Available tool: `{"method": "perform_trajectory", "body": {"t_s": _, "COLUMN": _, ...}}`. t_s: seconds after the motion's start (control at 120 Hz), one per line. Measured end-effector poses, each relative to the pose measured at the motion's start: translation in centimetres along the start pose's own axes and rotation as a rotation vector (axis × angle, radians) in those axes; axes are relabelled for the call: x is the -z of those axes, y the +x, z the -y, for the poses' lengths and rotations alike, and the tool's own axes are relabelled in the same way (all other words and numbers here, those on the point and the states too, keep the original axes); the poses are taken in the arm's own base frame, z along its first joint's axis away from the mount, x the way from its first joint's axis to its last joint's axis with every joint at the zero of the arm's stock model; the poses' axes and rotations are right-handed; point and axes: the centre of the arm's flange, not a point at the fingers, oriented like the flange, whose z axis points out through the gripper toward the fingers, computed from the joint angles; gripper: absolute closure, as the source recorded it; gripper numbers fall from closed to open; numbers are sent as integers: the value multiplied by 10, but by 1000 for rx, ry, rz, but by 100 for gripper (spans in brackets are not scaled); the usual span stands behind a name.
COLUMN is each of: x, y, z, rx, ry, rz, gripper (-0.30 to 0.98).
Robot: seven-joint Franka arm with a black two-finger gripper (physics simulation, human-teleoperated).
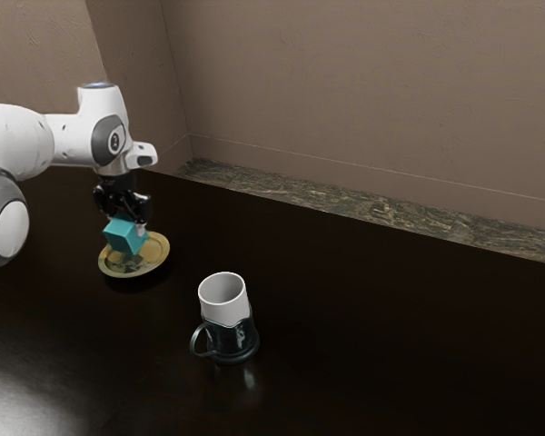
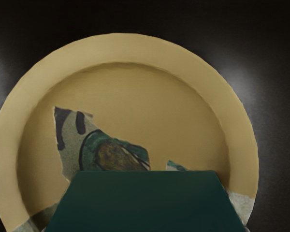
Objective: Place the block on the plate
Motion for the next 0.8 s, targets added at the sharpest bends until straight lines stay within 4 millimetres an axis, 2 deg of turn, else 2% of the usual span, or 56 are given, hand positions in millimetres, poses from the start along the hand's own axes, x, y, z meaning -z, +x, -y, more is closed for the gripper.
{"method": "perform_trajectory", "body": {"t_s": 0.108, "x": -14, "y": 4, "z": 9, "rx": 15, "ry": -4, "rz": 18, "gripper": 28}}
{"method": "perform_trajectory", "body": {"t_s": 0.25, "x": -21, "y": 11, "z": 13, "rx": 22, "ry": -7, "rz": 27, "gripper": 28}}
{"method": "perform_trajectory", "body": {"t_s": 0.35, "x": -26, "y": 12, "z": 13, "rx": 24, "ry": -12, "rz": 36, "gripper": 18}}
{"method": "perform_trajectory", "body": {"t_s": 0.417, "x": -26, "y": 12, "z": 12, "rx": 24, "ry": -14, "rz": 36, "gripper": 13}}
{"method": "perform_trajectory", "body": {"t_s": 0.5, "x": -12, "y": 12, "z": 12, "rx": 22, "ry": -16, "rz": 23, "gripper": 9}}
{"method": "perform_trajectory", "body": {"t_s": 0.533, "x": 1, "y": 11, "z": 10, "rx": 18, "ry": -20, "rz": 11, "gripper": 8}}
{"method": "perform_trajectory", "body": {"t_s": 0.583, "x": 34, "y": 4, "z": 3, "rx": 7, "ry": -34, "rz": -20, "gripper": 6}}
{"method": "perform_trajectory", "body": {"t_s": 0.65, "x": 82, "y": -19, "z": -25, "rx": -32, "ry": -65, "rz": -51, "gripper": 4}}
{"method": "perform_trajectory", "body": {"t_s": 0.708, "x": 126, "y": -36, "z": -72, "rx": -99, "ry": -82, "rz": -78, "gripper": 3}}
{"method": "perform_trajectory", "body": {"t_s": 0.767, "x": 179, "y": -58, "z": -135, "rx": -195, "ry": -91, "rz": -112, "gripper": 2}}
{"method": "perform_trajectory", "body": {"t_s": 0.8, "x": 213, "y": -78, "z": -174, "rx": -258, "ry": -93, "rz": -135, "gripper": 2}}
